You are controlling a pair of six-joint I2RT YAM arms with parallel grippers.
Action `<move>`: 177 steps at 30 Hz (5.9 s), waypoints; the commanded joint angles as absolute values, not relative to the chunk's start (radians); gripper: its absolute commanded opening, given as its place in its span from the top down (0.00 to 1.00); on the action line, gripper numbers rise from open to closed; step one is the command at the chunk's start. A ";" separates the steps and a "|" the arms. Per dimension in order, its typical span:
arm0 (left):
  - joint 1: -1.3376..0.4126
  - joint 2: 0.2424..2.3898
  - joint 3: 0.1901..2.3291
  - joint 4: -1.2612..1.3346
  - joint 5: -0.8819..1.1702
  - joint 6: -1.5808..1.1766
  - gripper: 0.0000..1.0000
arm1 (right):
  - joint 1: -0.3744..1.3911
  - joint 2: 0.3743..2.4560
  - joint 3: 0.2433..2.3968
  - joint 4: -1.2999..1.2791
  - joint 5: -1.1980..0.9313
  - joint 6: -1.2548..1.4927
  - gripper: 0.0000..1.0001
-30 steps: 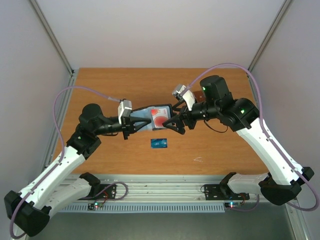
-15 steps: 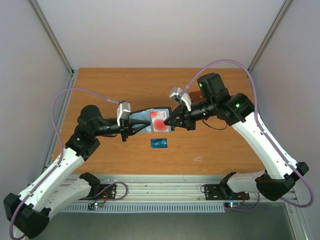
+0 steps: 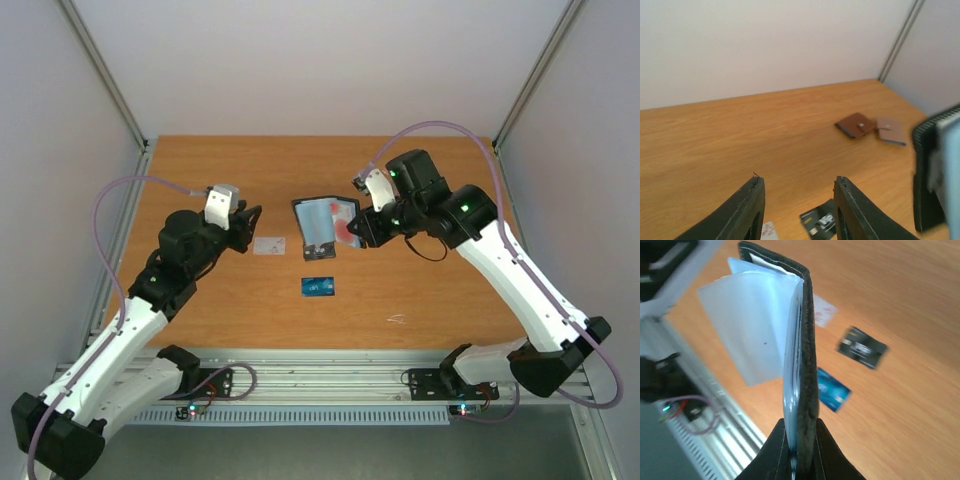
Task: Take the credit cards out of the card holder
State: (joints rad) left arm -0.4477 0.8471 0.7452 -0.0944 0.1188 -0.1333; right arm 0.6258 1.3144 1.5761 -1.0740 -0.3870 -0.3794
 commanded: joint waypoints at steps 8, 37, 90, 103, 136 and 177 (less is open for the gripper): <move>-0.463 0.860 0.767 0.125 0.787 -0.210 0.75 | 0.833 1.504 1.814 -1.226 0.148 -0.253 0.99; -0.461 0.874 0.784 0.283 1.004 -0.423 0.92 | 0.838 1.273 1.515 -0.708 -0.584 -0.447 0.99; -0.489 1.021 0.962 0.291 1.086 -0.636 0.74 | 0.637 1.273 1.514 -0.513 -0.910 -0.438 0.99; -0.478 1.026 0.992 0.344 1.207 -0.619 0.73 | 0.635 1.304 1.536 -0.546 -0.593 -0.411 0.99; -0.463 1.086 1.317 -0.413 1.076 -0.396 0.72 | 0.681 1.429 1.810 -0.742 -0.833 -0.496 0.99; -0.404 0.866 0.891 0.063 0.949 -0.527 1.00 | 0.624 1.279 1.481 -0.733 -1.058 -0.452 0.76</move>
